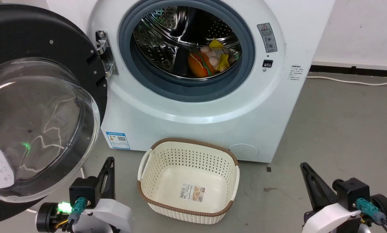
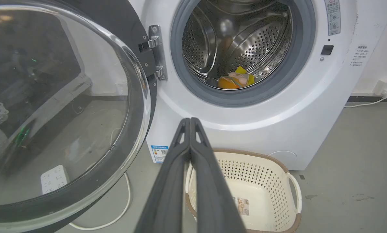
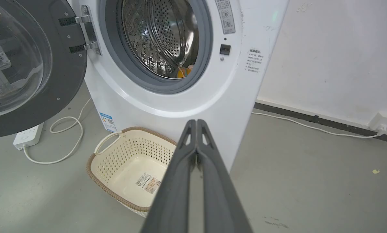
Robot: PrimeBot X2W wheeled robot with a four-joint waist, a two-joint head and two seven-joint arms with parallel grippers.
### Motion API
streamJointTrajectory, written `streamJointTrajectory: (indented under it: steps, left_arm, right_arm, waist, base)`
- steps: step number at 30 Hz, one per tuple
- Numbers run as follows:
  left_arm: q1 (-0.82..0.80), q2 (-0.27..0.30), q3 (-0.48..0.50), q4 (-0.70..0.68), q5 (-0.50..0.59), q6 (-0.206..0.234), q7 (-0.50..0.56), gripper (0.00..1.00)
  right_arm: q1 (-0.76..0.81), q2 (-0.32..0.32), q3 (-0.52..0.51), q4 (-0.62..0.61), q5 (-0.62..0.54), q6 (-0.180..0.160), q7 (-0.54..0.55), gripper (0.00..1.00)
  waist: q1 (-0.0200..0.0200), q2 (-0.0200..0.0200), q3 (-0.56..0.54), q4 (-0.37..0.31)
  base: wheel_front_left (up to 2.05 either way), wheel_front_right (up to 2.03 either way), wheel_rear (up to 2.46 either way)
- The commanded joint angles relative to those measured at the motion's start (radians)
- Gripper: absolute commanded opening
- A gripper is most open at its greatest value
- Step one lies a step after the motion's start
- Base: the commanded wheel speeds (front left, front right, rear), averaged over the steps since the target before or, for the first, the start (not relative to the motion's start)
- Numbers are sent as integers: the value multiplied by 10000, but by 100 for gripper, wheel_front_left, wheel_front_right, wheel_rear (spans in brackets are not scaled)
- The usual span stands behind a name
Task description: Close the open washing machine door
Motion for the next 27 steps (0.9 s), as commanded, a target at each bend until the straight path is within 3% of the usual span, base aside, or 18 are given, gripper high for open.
streamJointTrajectory:
  steps: [1,27]
  left_arm:
    - [141,-7,20,-41,28,-43,3,0]
    - [141,-7,20,-41,28,-43,3,0]
  right_arm:
    - [-140,1,-16,-51,-76,8,5,0]
    - [-140,1,-16,-51,-76,8,5,0]
  waist:
    - [0,-1,0,0]
    - [0,-1,0,0]
  base:
    - [0,0,0]
    - [0,0,0]
